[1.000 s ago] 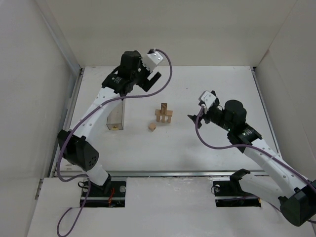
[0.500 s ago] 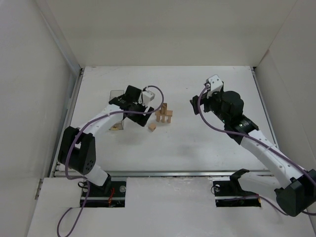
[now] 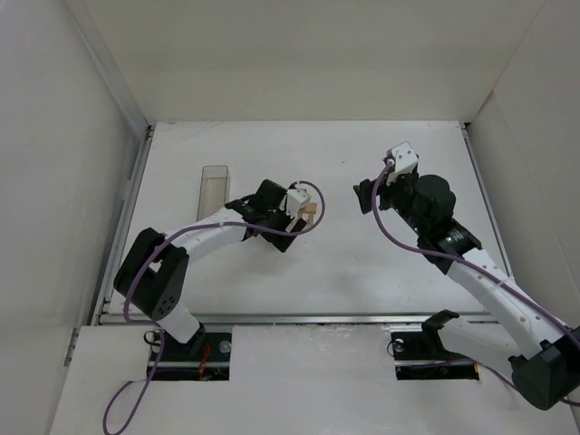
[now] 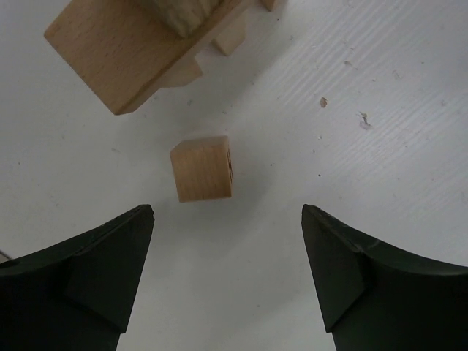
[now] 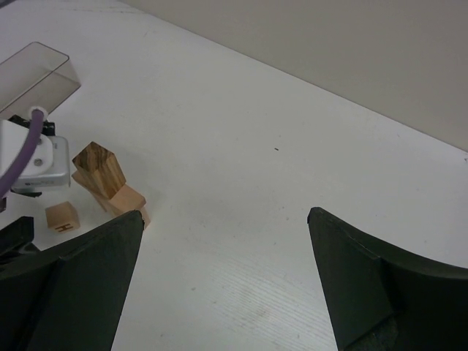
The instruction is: Build the wood block tower
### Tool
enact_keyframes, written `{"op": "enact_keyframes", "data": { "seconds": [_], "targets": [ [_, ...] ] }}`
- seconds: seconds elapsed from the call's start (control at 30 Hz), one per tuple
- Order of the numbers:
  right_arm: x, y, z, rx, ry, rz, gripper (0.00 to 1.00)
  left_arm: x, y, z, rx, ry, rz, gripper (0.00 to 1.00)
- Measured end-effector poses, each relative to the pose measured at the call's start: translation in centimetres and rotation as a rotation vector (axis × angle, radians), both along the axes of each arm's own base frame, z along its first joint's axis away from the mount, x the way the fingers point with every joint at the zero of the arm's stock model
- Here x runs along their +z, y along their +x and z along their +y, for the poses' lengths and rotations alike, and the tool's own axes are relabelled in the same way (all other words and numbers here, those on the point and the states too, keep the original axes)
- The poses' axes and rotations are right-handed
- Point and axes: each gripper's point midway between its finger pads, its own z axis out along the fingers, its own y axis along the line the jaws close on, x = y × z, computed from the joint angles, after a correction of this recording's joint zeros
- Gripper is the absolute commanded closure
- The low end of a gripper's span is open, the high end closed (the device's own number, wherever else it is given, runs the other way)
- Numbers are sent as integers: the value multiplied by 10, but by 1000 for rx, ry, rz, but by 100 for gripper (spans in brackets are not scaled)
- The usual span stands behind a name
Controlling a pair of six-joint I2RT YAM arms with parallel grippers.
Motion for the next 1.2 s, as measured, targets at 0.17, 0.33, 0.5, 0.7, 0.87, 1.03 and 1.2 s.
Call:
{"op": "enact_keyframes", "data": {
  "seconds": [0.17, 0.33, 0.5, 0.7, 0.87, 1.03, 1.2],
  "targets": [
    [4, -4, -4, -10, 6, -15, 0, -18, 4, 4, 38, 42, -5, 28],
    [10, -6, -7, -18, 13, -30, 0, -20, 11, 10, 72, 64, -32, 40],
    [9, -6, -7, -22, 13, -29, 0, -21, 18, 9, 85, 63, -58, 43],
    [8, -6, -7, -22, 9, -26, 0, -24, 20, 4, 85, 46, -54, 48],
    [7, -6, -8, -22, 8, -23, 0, -25, 22, -1, 93, 24, -56, 60],
    [7, -6, -8, -22, 7, -23, 0, -26, 22, -3, 96, 16, -48, 63],
    [7, -6, -8, -22, 7, -23, 0, -26, 21, -3, 99, 9, -40, 61]
  ]
}}
